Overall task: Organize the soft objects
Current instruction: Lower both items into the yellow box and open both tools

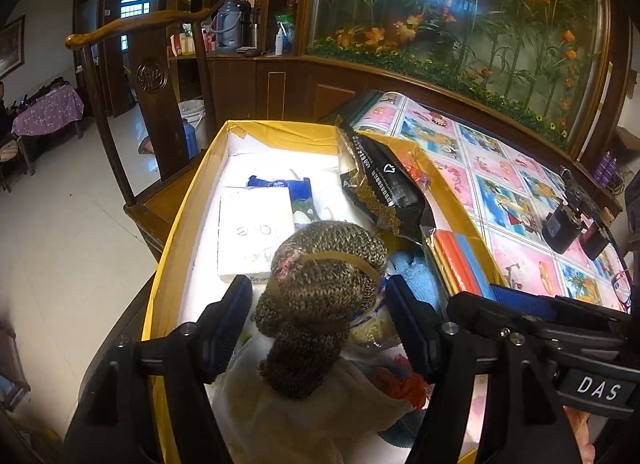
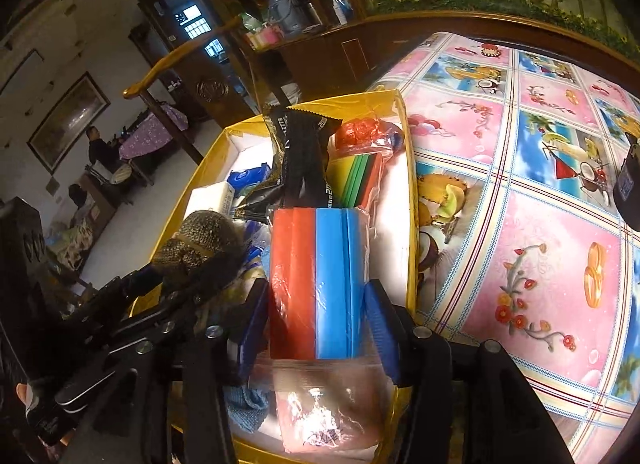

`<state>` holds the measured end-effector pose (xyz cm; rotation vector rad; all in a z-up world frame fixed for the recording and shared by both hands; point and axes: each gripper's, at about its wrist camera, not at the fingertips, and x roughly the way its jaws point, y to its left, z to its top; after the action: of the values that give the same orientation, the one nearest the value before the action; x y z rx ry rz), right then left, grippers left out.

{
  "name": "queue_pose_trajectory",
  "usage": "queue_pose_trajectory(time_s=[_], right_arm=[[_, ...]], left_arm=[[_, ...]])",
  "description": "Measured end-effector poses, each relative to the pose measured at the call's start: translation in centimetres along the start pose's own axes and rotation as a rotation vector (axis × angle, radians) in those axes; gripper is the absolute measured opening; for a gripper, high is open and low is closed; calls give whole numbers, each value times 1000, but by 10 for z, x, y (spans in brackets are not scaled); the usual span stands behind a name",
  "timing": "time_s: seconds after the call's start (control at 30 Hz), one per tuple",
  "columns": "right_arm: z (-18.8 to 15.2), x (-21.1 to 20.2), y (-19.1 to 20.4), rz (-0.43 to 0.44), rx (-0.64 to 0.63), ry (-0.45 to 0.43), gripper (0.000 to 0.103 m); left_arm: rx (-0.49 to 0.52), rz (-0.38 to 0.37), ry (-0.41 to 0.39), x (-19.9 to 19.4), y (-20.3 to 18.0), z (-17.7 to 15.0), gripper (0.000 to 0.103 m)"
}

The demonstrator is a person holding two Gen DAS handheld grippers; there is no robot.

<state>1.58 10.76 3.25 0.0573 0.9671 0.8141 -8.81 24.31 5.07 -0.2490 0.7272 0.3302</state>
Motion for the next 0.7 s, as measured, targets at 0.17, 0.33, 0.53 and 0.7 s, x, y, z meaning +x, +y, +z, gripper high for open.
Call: queue_pose_trajectory(time_s=[0.17,0.33,0.53,0.7], right_arm=[[-3,-14,-2,21,-7,-25,72],[-8,-29,-6,28,-14,-54,78],[-17,-51,-16,11,-30,-97,85],[-27,-67,-22,-27,-66,-140,89]], left_arm=[[0,-5,-14,-7,2,0,79],[30,5,-25,-13,-5,-3,79],[36,14,-45,-22,-12,-5,84],[56,33,-75,-32,-23,-7,87]])
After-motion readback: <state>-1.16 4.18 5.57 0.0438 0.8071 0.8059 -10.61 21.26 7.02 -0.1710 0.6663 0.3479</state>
